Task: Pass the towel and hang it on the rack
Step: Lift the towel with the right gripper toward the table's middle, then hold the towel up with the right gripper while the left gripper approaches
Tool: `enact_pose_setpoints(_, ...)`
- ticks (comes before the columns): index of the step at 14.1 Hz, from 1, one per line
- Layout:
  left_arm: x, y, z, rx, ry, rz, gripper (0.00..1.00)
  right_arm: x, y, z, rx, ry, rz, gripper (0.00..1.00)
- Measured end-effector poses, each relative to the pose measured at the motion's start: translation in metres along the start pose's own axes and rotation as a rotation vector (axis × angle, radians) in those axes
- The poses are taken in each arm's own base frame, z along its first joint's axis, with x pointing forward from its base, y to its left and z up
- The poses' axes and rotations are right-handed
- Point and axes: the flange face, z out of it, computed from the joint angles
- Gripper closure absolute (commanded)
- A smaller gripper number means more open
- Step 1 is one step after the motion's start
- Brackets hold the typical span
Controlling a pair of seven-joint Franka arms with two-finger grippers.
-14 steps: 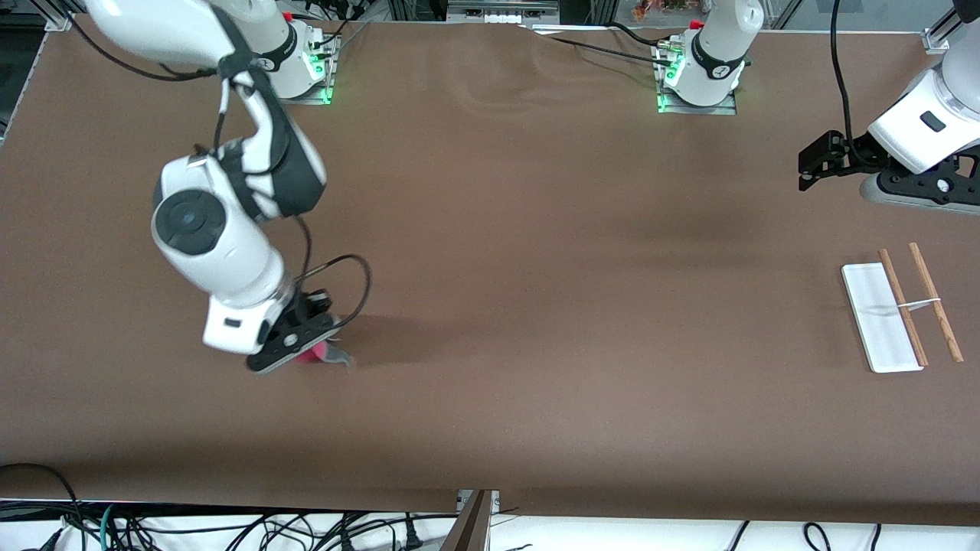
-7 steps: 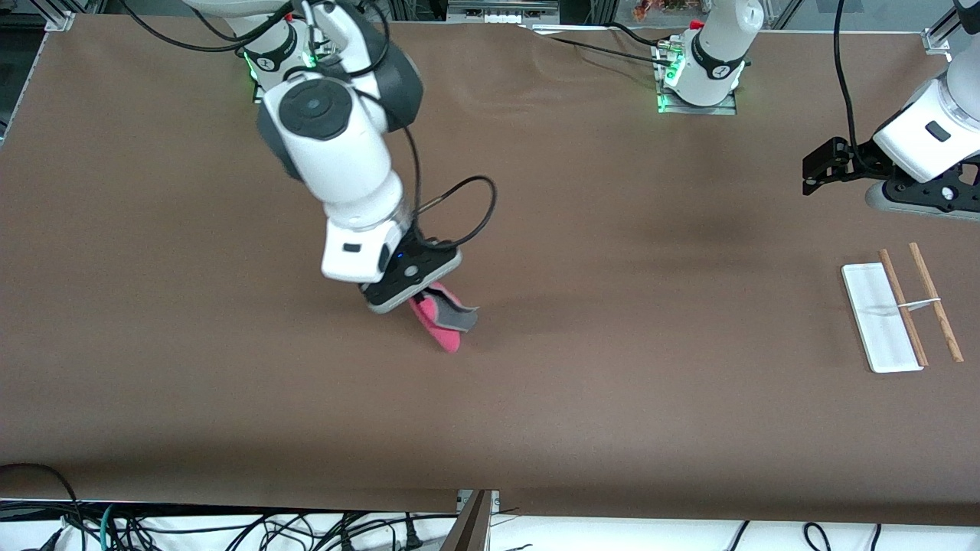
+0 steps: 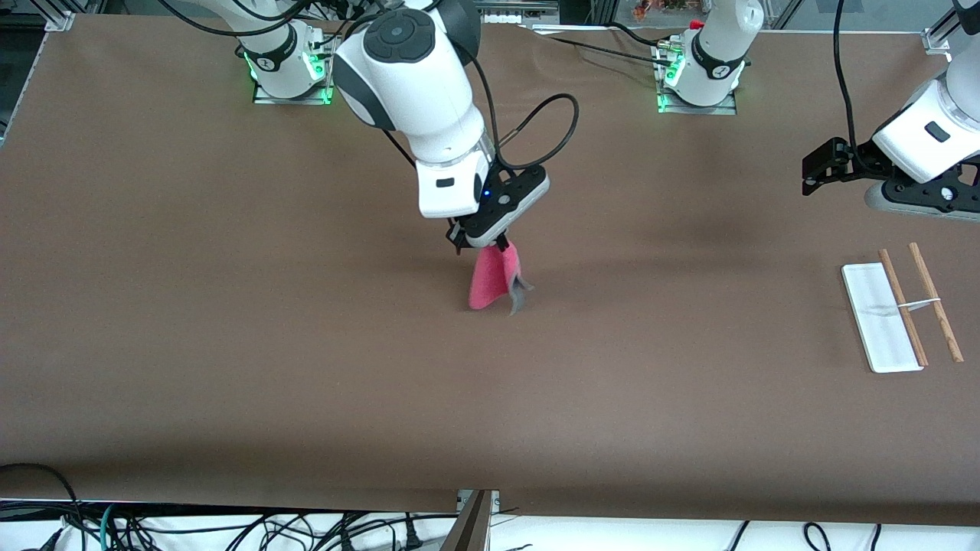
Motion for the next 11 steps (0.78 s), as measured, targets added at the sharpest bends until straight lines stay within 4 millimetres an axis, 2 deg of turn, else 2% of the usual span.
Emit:
enact_pose_setpoints(2, 0.006, 0.011, 0.01, -0.019, -0.005, 0.019, 0.0, 0.003, -0.01, -0.003, 0.015, 0.026, -0.01, 1.0)
enact_pose_setpoints(5, 0.014, 0.032, 0.027, -0.019, 0.003, 0.055, 0.0, 0.008, -0.012, -0.009, 0.021, 0.073, -0.012, 1.0)
enact_pose_setpoints(9, 0.028, 0.065, 0.079, -0.033, -0.032, 0.107, 0.0, 0.013, -0.011, -0.018, 0.022, 0.109, -0.011, 1.0)
enact_pose_setpoints(11, 0.037, 0.091, 0.092, -0.039, -0.019, 0.161, 0.0, 0.014, -0.013, -0.022, 0.024, 0.121, -0.013, 1.0)
